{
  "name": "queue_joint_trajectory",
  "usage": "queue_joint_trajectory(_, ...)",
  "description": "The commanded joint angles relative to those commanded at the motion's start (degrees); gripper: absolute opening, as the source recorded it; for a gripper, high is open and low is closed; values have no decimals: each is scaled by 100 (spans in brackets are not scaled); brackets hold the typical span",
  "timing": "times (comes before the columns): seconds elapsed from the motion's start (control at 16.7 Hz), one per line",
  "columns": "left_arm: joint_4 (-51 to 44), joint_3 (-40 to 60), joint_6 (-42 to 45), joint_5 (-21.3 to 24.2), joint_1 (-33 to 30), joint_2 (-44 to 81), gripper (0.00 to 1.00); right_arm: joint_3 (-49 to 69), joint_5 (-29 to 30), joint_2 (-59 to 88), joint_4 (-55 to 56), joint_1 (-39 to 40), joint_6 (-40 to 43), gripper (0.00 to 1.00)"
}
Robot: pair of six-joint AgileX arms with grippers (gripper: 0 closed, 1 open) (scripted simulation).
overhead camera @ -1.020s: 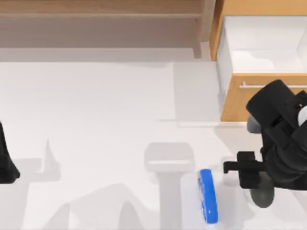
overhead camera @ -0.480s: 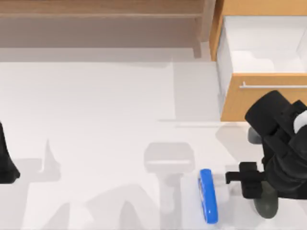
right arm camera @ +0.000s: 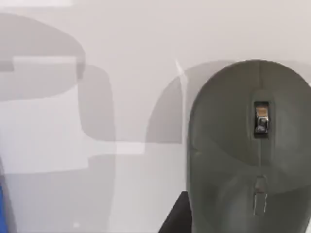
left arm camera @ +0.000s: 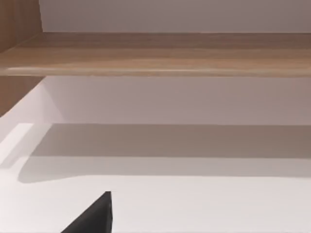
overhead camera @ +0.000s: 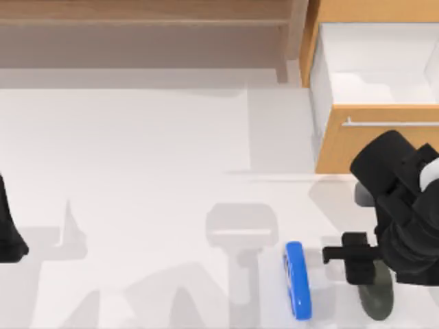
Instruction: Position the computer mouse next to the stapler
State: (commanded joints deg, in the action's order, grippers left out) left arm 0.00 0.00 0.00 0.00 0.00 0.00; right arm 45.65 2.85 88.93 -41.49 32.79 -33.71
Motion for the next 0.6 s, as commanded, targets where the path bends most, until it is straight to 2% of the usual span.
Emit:
queue_joint_trajectory(0.24, 0, 0, 0, 0, 0, 0, 100, 0, 0, 0, 0, 0, 0, 98)
queue_joint_trajectory(0.6, 0, 0, 0, 0, 0, 0, 100, 0, 0, 0, 0, 0, 0, 100)
